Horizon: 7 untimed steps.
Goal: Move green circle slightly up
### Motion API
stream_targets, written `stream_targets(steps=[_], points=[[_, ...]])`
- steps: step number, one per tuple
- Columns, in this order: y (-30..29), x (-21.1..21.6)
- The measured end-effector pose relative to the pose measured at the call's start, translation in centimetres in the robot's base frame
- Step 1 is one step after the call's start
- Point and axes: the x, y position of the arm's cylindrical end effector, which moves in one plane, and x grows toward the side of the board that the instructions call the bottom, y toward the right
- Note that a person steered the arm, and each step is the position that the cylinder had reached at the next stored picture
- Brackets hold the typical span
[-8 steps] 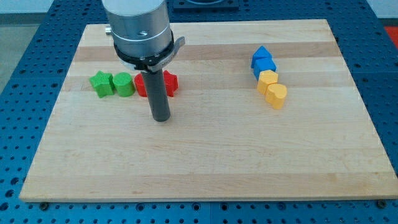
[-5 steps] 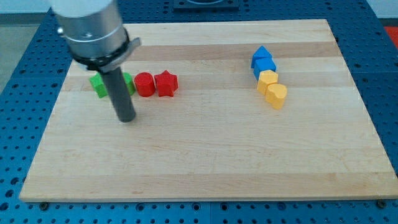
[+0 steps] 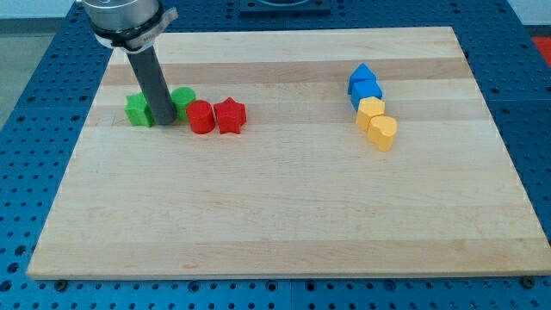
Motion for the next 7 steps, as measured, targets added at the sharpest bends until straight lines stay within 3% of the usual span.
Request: stream_targets(steps=[7], points=[[9.7, -8.7]])
